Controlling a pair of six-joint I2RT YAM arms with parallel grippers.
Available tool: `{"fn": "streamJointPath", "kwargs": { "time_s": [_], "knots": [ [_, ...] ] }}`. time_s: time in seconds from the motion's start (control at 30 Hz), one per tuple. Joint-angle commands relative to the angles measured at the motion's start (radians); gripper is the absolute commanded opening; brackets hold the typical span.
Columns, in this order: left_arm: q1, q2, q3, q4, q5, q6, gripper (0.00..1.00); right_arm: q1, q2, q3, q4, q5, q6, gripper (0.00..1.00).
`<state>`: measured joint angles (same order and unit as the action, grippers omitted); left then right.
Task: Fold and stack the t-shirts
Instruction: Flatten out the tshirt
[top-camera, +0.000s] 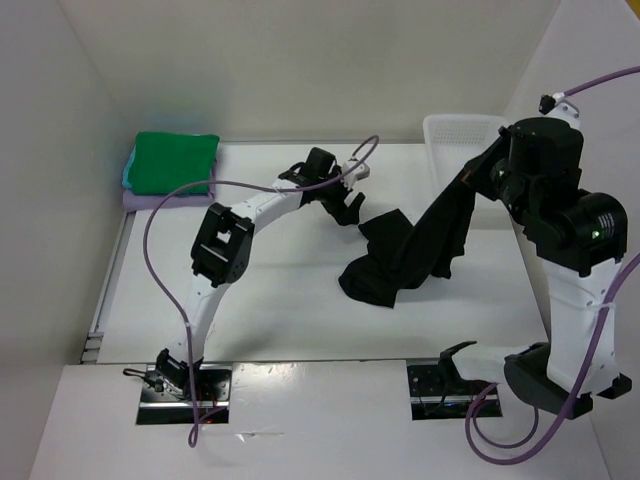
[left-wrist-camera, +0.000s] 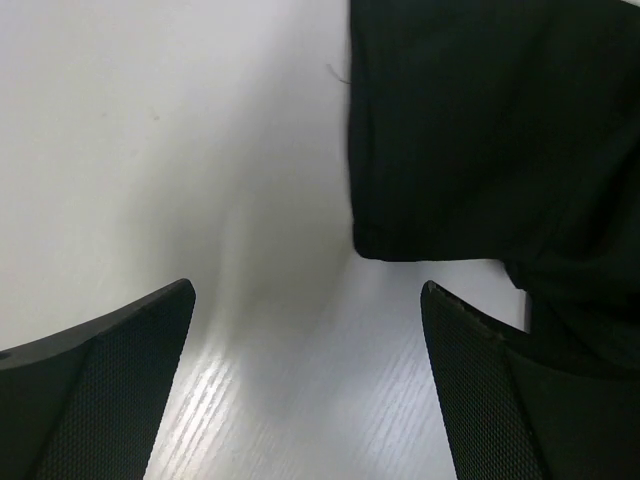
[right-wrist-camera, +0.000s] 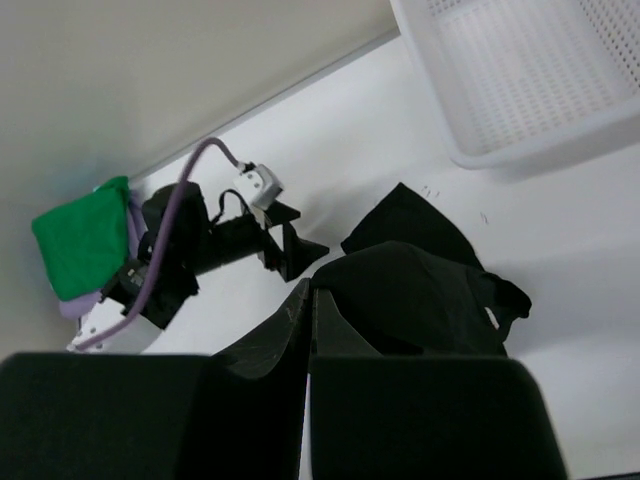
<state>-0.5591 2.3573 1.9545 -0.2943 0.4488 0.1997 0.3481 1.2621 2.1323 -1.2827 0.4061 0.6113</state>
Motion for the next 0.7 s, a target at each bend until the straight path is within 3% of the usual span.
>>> {"fn": "streamJointPath", "kwargs": {
  "time_s": [0.0, 0.2, 0.47, 0.53, 0.57, 0.63, 0.67],
  "knots": [
    [0.007, 0.039, 0.060, -0.032, 0.117, -0.109, 1.00, -0.009, -0.069, -0.046, 0.055, 0.003, 0.010, 0.00],
    [-0.041, 0.097, 0.119, -0.120, 0.116, -0.088, 1.00, -0.009, -0.069, -0.078, 0.065, 0.003, -0.002, 0.00],
    [-0.088, 0.189, 0.165, -0.167, 0.151, -0.164, 1.00, -0.009, -0.059, -0.107, 0.092, 0.003, -0.024, 0.00],
    [-0.099, 0.217, 0.207, -0.187, 0.137, -0.164, 0.95, -0.009, -0.059, -0.107, 0.092, 0.003, -0.024, 0.00],
    [-0.099, 0.227, 0.224, -0.196, 0.154, -0.164, 0.88, -0.009, -0.059, -0.107, 0.092, 0.014, -0.024, 0.00],
    [-0.099, 0.258, 0.263, -0.215, 0.163, -0.164, 0.63, -0.009, -0.059, -0.117, 0.083, 0.014, -0.024, 0.00],
    [-0.099, 0.269, 0.280, -0.230, 0.174, -0.174, 0.30, -0.009, -0.069, -0.117, 0.083, 0.023, -0.024, 0.00]
  ]
}}
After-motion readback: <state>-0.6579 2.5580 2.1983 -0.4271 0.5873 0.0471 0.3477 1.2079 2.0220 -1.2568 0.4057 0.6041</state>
